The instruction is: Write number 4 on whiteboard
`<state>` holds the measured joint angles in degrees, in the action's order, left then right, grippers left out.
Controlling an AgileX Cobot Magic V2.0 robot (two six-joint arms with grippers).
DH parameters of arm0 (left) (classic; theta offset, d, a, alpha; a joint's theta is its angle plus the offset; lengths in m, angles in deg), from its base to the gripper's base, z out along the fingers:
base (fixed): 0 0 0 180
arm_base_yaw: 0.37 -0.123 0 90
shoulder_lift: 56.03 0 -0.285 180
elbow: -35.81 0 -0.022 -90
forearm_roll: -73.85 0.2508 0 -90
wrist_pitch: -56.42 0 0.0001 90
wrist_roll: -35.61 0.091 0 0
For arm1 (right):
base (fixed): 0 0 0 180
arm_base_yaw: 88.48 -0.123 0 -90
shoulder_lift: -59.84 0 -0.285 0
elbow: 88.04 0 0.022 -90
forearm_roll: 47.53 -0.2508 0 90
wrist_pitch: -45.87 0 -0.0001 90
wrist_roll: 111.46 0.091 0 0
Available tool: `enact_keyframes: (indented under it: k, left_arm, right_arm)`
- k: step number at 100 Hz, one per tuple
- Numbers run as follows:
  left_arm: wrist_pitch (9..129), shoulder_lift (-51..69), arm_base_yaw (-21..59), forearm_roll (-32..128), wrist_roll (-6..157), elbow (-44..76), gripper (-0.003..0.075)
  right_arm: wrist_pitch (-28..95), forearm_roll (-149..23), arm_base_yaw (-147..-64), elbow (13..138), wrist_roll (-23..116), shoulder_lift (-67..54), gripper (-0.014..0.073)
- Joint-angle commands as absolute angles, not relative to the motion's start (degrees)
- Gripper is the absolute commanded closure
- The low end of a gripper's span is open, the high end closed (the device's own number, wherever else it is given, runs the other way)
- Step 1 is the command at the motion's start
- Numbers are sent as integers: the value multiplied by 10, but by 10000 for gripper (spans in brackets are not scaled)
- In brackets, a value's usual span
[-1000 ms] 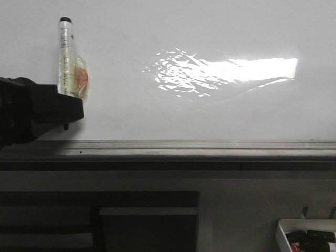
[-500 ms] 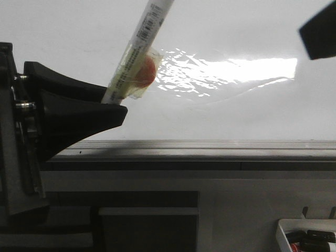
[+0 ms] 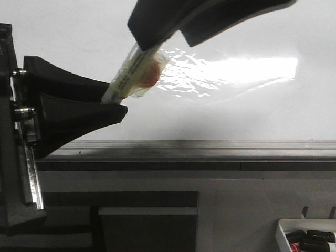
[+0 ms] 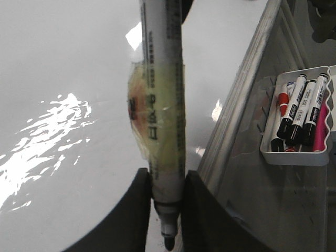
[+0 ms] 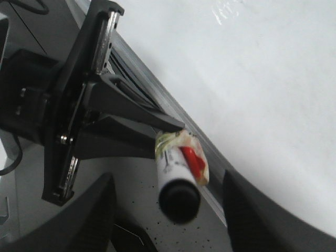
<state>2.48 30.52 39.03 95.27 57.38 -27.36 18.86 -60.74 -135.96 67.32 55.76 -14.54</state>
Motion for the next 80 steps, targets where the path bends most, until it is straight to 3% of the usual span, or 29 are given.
enact_keyframes:
  k: [1, 9, 16, 23, 34, 51, 58, 73, 80]
  left_arm:
    - [-24, 290, 391, 945, 572, -260, 741]
    - [-24, 290, 391, 944, 572, -260, 741]
    - [-24, 290, 391, 944, 572, -260, 741]
    - [-26, 290, 391, 944, 572, -260, 741]
    - [-33, 290, 391, 944, 572, -260, 741]
    - [-27, 290, 391, 944, 572, -260, 711]
    - [-27, 290, 391, 943, 572, -260, 643]
    - [-28, 290, 391, 894, 572, -260, 420]
    - [-28, 286, 391, 880, 572, -265, 380]
  right_arm:
    - [228, -612, -1360, 708, 549, -153, 195]
    - [234, -612, -1360, 715, 549, -167, 204]
    - [233, -612, -1360, 716, 549, -175, 274]
    - [229, -612, -1360, 716, 549, -179, 398]
    - [229, -612, -1360, 716, 549, -181, 662]
    - [229, -611, -1360, 716, 549, -181, 655]
    - [226, -607, -1360, 716, 549, -181, 655]
    - [227, -594, -1360, 716, 546, -181, 655]
    - [235, -593, -1359, 716, 546, -181, 655]
